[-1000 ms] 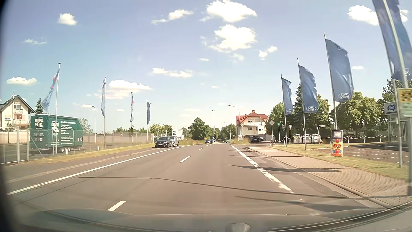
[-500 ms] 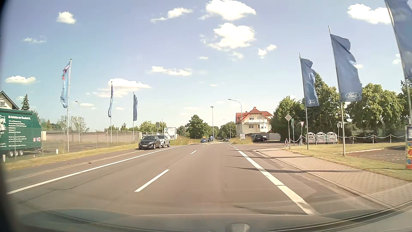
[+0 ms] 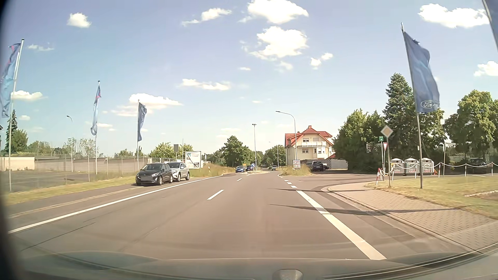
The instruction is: Follow the waypoints while adhering to traffic rules and regulations
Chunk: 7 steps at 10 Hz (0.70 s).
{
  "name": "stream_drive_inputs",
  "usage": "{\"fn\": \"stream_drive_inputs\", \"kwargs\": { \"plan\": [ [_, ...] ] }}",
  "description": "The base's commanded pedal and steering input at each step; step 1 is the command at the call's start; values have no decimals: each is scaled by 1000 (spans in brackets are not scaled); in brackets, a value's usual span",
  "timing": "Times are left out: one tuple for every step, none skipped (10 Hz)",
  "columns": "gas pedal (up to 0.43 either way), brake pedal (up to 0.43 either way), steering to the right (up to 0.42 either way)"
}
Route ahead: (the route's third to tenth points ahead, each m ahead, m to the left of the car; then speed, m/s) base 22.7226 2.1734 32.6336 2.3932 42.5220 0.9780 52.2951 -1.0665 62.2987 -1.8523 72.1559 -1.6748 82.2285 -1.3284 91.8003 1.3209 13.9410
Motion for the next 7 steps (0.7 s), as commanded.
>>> {"fn": "stream_drive_inputs", "kwargs": {
  "plan": [
    [20,30,2],
    [20,30,0],
    [20,30,-2],
    [20,30,-4],
    [20,30,-5],
    [20,30,-5],
    [20,30,-5]
  ]
}}
